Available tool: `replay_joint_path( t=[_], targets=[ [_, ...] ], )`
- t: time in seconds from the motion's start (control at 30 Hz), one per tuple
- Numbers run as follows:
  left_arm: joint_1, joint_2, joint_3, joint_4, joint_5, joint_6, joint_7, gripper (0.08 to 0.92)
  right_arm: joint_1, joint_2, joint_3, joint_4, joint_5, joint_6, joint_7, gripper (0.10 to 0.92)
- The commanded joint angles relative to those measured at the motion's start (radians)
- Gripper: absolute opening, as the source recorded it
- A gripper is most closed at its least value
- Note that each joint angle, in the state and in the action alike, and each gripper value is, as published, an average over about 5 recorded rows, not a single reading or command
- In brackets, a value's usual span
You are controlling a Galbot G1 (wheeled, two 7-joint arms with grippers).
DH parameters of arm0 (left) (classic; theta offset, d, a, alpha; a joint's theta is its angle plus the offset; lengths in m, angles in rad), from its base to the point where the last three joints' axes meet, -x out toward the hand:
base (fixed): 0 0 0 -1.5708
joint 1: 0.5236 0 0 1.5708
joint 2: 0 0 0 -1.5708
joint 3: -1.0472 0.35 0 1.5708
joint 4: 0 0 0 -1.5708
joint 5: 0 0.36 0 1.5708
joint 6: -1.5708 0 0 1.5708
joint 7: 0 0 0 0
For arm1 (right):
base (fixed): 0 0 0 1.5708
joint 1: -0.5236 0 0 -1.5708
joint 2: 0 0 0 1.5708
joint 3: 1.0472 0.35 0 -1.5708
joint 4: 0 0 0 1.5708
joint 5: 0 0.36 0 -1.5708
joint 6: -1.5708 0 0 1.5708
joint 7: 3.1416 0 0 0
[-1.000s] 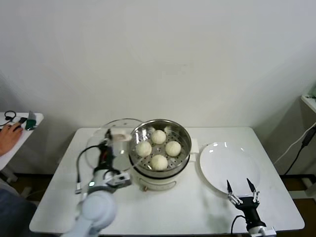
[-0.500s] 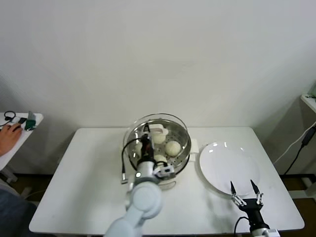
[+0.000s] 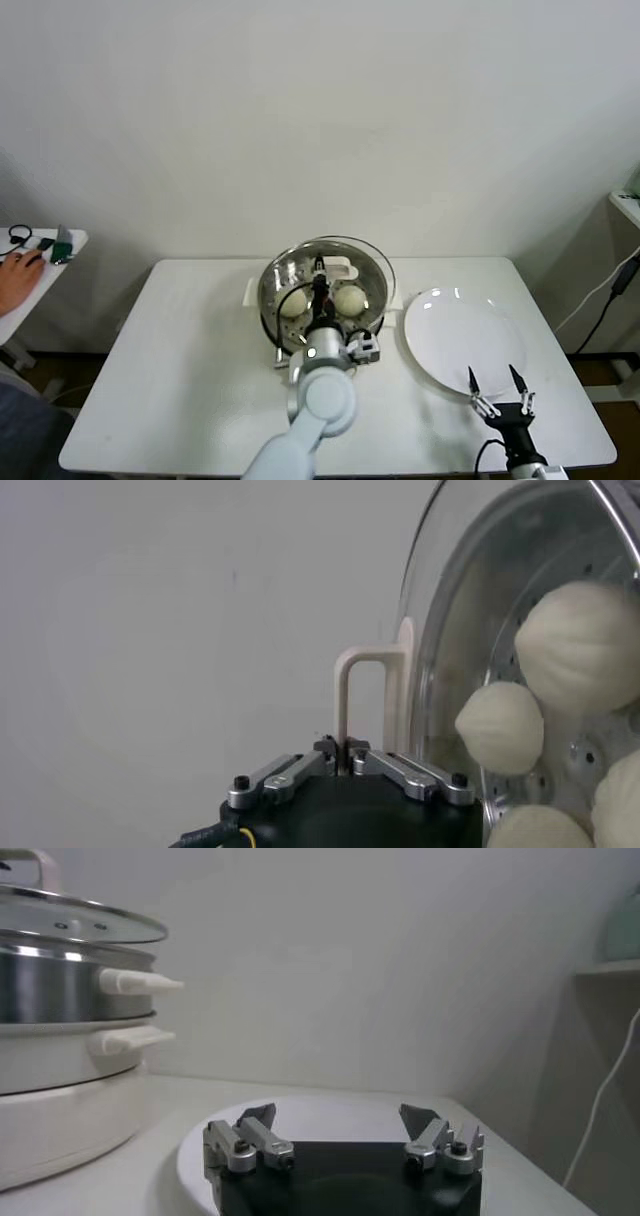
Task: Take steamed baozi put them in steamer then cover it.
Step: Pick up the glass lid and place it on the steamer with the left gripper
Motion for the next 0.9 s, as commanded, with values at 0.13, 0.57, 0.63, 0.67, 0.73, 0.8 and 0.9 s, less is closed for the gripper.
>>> replay_joint_path(
  t=[0.13, 0.57, 0.63, 0.67, 0.73, 0.8, 0.9],
  targets=[
    [0.007, -0.003, -0.013, 0.04, 0.049, -0.003, -0.004, 0.142, -0.006, -0.004, 0.008, -0.003, 0.005, 0.008, -0.003, 0.823],
    [0.035, -0.001, -0.043, 0.043, 0.077, -0.023, -0.022, 0.142, -0.014, -0.003, 0.012, -0.002, 0.011, 0.023, -0.006, 0.823],
    [0.04, 0.001, -0.044, 0.043, 0.075, -0.024, -0.025, 0.142, -0.016, -0.003, 0.012, -0.001, 0.011, 0.027, -0.007, 0.823],
    [0.043, 0.002, -0.044, 0.043, 0.072, -0.025, -0.026, 0.142, -0.017, -0.003, 0.012, -0.001, 0.011, 0.029, -0.008, 0.823],
    [0.049, 0.003, -0.042, 0.041, 0.06, -0.027, -0.031, 0.142, -0.019, -0.002, 0.012, 0.0, 0.011, 0.032, -0.009, 0.823],
    [0.052, 0.003, -0.039, 0.037, 0.048, -0.028, -0.039, 0.142, -0.019, -0.001, 0.011, 0.002, 0.01, 0.034, -0.009, 0.823],
    [0.05, 0.006, -0.032, 0.027, 0.025, -0.028, -0.048, 0.144, -0.019, 0.0, 0.009, 0.005, 0.01, 0.033, -0.008, 0.823]
  ],
)
